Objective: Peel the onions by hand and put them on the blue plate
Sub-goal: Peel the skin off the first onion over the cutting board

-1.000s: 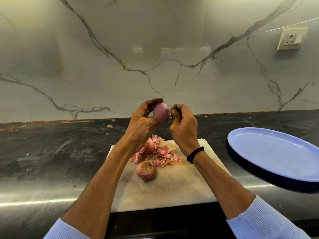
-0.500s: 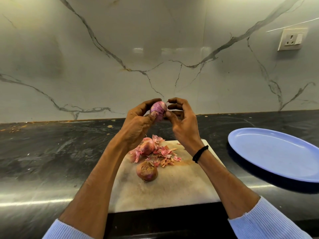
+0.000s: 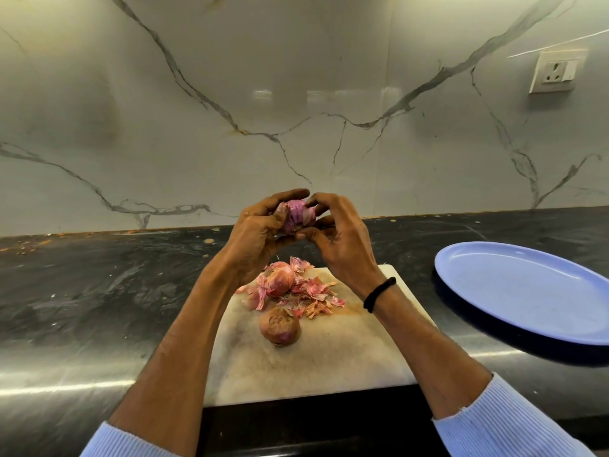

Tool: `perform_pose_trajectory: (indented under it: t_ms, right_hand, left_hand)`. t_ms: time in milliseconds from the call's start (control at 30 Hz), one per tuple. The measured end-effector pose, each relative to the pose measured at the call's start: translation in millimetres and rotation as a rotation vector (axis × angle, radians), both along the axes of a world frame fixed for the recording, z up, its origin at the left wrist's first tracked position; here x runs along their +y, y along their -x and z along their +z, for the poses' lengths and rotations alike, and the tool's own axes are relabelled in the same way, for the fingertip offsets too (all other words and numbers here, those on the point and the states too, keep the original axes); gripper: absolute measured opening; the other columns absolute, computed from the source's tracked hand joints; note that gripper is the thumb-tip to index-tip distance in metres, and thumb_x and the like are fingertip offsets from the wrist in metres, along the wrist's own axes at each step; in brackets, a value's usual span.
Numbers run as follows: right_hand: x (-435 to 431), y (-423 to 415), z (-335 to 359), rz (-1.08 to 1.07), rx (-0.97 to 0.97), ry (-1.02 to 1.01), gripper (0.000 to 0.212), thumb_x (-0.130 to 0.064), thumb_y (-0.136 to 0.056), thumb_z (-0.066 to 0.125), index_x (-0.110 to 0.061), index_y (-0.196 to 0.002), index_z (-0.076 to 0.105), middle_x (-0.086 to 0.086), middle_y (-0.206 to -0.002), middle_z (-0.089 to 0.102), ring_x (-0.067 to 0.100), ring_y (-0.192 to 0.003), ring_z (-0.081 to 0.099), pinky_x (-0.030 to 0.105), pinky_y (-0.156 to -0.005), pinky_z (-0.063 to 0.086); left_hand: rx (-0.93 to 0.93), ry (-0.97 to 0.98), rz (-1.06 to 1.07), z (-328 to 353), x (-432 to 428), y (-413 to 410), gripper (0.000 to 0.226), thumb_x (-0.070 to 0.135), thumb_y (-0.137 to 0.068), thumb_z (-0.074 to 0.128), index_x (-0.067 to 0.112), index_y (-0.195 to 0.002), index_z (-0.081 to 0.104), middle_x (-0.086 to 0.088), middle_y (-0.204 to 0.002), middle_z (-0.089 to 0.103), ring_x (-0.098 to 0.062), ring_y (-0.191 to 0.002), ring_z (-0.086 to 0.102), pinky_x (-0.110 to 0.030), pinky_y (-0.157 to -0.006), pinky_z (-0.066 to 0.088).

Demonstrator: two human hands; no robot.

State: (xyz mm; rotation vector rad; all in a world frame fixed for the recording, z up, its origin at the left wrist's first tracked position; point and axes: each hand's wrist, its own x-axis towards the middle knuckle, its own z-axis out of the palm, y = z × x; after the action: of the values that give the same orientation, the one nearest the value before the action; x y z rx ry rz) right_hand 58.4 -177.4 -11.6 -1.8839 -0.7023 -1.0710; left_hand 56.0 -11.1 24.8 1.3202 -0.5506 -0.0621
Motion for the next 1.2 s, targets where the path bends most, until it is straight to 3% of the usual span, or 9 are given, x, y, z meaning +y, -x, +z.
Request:
perform_pose_trajectory:
  t_ms: [300, 500, 667, 733, 867, 1033, 1200]
  right_hand:
    - [-4.1, -6.3, -3.8, -0.094, -0.047, 0.103, 0.048, -0.010, -0.090, 0.072, -0.027, -0.125, 0.044, 0.006, -0.110, 0.054, 0.014, -0.089, 0.060, 0.014, -0.079, 0.054]
    - [-2.5, -5.0, -5.8, -0.158, -0.108, 0.100, 0.016, -0.005, -0.091, 0.069, -0.006, -0.105, 0.060, 0.006, -0.103, 0.053, 0.009, -0.087, 0.052, 0.012, -0.077, 0.049]
    - [0.3, -0.4, -1.8, -0.058, -0.022, 0.008, 0.044, -0.008, -0.090, 0.073, -0.024, -0.119, 0.044, -0.001, -0.110, 0.053, 0.015, -0.090, 0.062, 0.017, -0.076, 0.055]
    - [0.3, 0.9, -1.3, -0.059, -0.015, -0.009, 0.048, -0.010, -0.090, 0.073, -0.024, -0.127, 0.046, 0.003, -0.113, 0.055, 0.015, -0.090, 0.063, 0.017, -0.077, 0.056]
    - [-0.3, 1.2, -0.3, -0.110, -0.072, 0.006, 0.036, -0.008, -0.093, 0.067, -0.010, -0.128, 0.059, 0.009, -0.114, 0.057, 0.016, -0.096, 0.062, 0.025, -0.082, 0.057]
    - [-2.2, 1.0, 0.5, -0.198, -0.160, -0.028, 0.018, -0.005, -0.092, 0.068, -0.005, -0.110, 0.069, 0.011, -0.105, 0.061, 0.017, -0.094, 0.061, 0.015, -0.083, 0.053]
    - [-1.6, -0.5, -0.4, -0.242, -0.155, -0.050, 0.007, -0.004, -0.093, 0.066, -0.003, -0.100, 0.068, 0.009, -0.097, 0.062, 0.010, -0.087, 0.056, 0.013, -0.077, 0.050]
  left_hand:
    - [-0.012, -0.056, 0.028, -2.4, -0.4, -3.3, 0.036, 0.003, -0.105, 0.039, 0.013, -0.127, 0.065, -0.013, -0.135, 0.059, -0.033, -0.120, 0.061, -0.037, -0.087, 0.058]
    - [-0.002, -0.020, 0.032, 0.3, -2.3, -0.4, 0.034, 0.014, -0.106, 0.038, 0.011, -0.129, 0.063, -0.017, -0.127, 0.064, -0.031, -0.112, 0.067, -0.041, -0.090, 0.058]
    - [0.014, -0.008, 0.046, 1.2, -3.2, 2.4, 0.034, 0.010, -0.106, 0.037, 0.014, -0.124, 0.066, -0.015, -0.127, 0.063, -0.032, -0.110, 0.067, -0.037, -0.086, 0.059]
    - [0.023, 0.008, 0.050, 1.7, -4.1, 3.3, 0.034, 0.012, -0.106, 0.037, 0.013, -0.125, 0.065, -0.016, -0.127, 0.063, -0.032, -0.107, 0.067, -0.038, -0.086, 0.059]
    - [0.036, 0.024, 0.058, 2.8, -4.2, 2.5, 0.035, 0.014, -0.107, 0.036, 0.011, -0.130, 0.062, -0.015, -0.127, 0.064, -0.031, -0.106, 0.068, -0.041, -0.089, 0.059]
    - [0.028, -0.007, 0.079, 2.6, -4.3, 1.4, 0.036, 0.016, -0.108, 0.035, 0.011, -0.130, 0.062, -0.014, -0.128, 0.064, -0.032, -0.114, 0.065, -0.048, -0.096, 0.056]
    - [0.053, 0.025, 0.090, 2.4, -3.6, 2.0, 0.037, 0.018, -0.108, 0.033, 0.012, -0.127, 0.064, -0.012, -0.127, 0.064, -0.033, -0.113, 0.066, -0.045, -0.090, 0.059]
